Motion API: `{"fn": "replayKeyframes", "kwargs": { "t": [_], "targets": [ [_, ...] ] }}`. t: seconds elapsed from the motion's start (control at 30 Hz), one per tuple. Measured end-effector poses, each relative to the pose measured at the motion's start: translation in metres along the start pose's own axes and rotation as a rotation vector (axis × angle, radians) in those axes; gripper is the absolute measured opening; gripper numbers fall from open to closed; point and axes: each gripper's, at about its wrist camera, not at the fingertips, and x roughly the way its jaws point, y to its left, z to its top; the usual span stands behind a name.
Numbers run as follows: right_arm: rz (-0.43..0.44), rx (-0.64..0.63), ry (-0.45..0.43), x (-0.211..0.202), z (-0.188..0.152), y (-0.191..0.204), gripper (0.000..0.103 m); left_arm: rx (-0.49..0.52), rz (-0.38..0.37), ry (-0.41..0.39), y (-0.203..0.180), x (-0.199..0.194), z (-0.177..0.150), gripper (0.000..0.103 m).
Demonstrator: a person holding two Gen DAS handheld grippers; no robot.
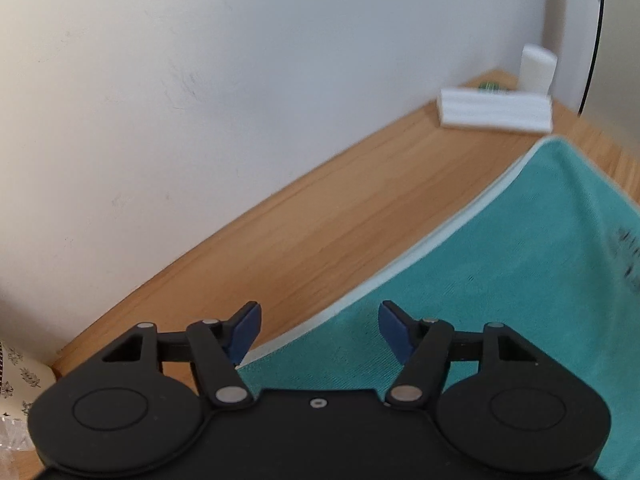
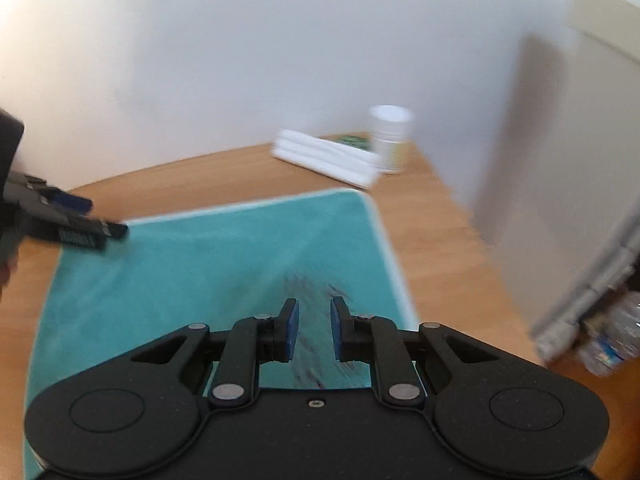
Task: Fold towel
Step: 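Move both open grippers to the folded towel's edge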
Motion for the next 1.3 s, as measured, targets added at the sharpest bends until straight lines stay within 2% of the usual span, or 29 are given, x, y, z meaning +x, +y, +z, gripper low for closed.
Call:
{"fn": "replayKeyframes", "kwargs": {
  "t": [0.07,0.17,0.23,0.37,0.47,0.57,0.63,0.7,0.77,0.83,0.9,1.0,1.1,1.17,1.3],
  "targets": [
    [-0.005,-0.028,0.023,0.018,0.004,0.001,0.018,-0.014,0.0,0.012,0.001,0.004,0.002,0.067],
    [0.008,-0.07,0.081,0.035,0.001,-0.011,0.011,-0.027,0.002,0.019,0.003,0.006,0.003,0.068],
    [0.019,-0.095,0.083,0.033,-0.003,-0.018,0.011,-0.029,0.011,0.02,0.003,0.007,0.003,0.07],
    [0.018,-0.121,0.117,0.03,-0.003,-0.034,0.012,-0.098,0.02,0.05,0.006,0.008,0.004,0.072],
    [0.017,-0.107,0.108,0.022,0.001,-0.048,0.013,-0.143,0.078,0.069,0.004,-0.001,0.002,0.072],
    [0.019,-0.103,0.084,0.004,0.0,-0.066,0.032,-0.244,0.089,0.061,0.008,-0.026,-0.006,0.072],
    [0.028,-0.109,0.081,-0.009,-0.005,-0.078,0.033,-0.335,0.066,0.073,0.012,-0.046,-0.016,0.072],
    [0.038,-0.115,0.078,-0.023,-0.01,-0.09,0.034,-0.38,0.061,0.069,0.013,-0.066,-0.03,0.072],
    [0.048,-0.121,0.075,-0.036,-0.015,-0.102,0.034,-0.404,0.105,0.059,0.01,-0.085,-0.048,0.072],
    [0.094,-0.097,0.059,-0.042,-0.015,-0.119,0.034,-0.426,0.13,0.055,0.008,-0.093,-0.06,0.072],
    [0.096,-0.123,0.045,-0.038,-0.009,-0.119,0.034,-0.45,0.124,0.047,0.009,-0.09,-0.064,0.072],
    [0.076,-0.293,0.014,-0.022,0.006,-0.102,0.034,-0.48,0.098,0.038,0.019,-0.079,-0.064,0.072],
    [0.105,-0.363,-0.027,-0.01,0.015,-0.091,0.034,-0.511,0.072,0.029,0.028,-0.067,-0.064,0.072],
    [0.123,-0.37,-0.038,0.007,0.026,-0.087,0.034,-0.516,0.063,0.031,0.034,-0.058,-0.062,0.072],
    [0.174,-0.275,0.006,0.04,0.05,-0.092,0.034,-0.472,0.061,0.062,0.041,-0.037,-0.047,0.072]
  ]
}}
